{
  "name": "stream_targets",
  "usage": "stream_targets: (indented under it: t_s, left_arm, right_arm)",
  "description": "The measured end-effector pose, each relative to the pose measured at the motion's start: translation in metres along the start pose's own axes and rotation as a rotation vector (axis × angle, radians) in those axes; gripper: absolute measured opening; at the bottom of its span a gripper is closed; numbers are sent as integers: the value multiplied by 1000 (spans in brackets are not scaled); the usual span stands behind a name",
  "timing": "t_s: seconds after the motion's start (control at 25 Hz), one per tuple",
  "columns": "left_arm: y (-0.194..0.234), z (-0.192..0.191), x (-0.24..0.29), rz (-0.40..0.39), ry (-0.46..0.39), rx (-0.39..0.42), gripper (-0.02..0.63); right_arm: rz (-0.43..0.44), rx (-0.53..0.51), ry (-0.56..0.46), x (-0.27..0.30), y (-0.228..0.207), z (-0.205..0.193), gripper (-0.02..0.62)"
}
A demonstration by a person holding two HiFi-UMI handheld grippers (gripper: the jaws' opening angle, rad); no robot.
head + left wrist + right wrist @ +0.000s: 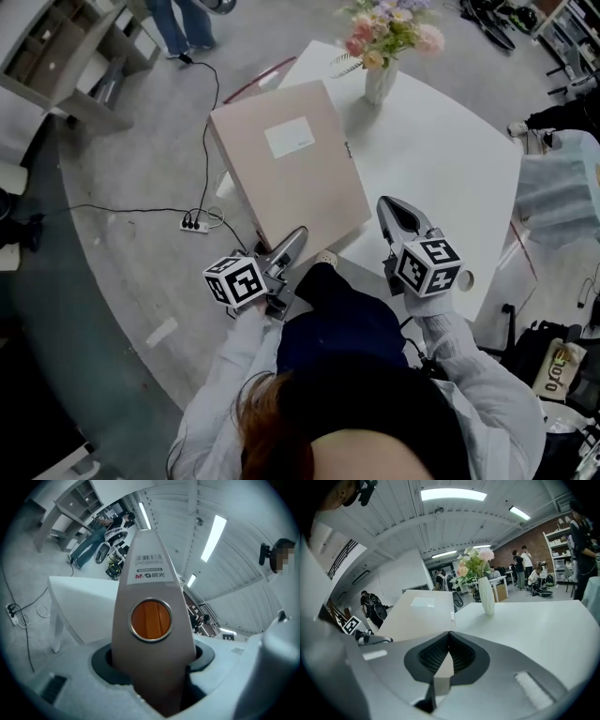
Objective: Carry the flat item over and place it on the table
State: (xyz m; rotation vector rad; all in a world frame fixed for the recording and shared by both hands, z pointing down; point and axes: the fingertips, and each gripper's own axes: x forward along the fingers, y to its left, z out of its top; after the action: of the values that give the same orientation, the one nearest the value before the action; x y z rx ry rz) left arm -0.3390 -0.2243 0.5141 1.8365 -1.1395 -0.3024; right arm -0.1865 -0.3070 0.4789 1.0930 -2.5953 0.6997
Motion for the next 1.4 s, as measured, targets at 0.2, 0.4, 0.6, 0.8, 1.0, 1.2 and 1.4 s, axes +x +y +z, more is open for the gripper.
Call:
stream_targets:
  t_s: [0.2,0.4,0.6,0.8,1.0,1.2,1.4]
  left_arm:
    - [28,20,33,-37,73,-163,279]
    - [47,32,62,-81,136,-312,279]
    - [52,28,82,-120,224,-403,279]
    - [52,23,98,-152,298,-444,281]
    - [50,16,107,-160,352,-493,288]
    - [51,10,111,-164,362,-493,303]
    - [59,8,109,-79,404,-353,344]
  right_arm:
    - [-59,66,6,32,-25,4,12]
    - [-97,94,21,52,-44,7,12]
    - [-123,120,41,61,-61,5,12]
    - [-132,130,51,66,-72,4,12]
    - [-126,127,57,67,-71,1,12]
    - [-123,119,48,63,-69,4,12]
    - [-124,114,35,57,-66,7,12]
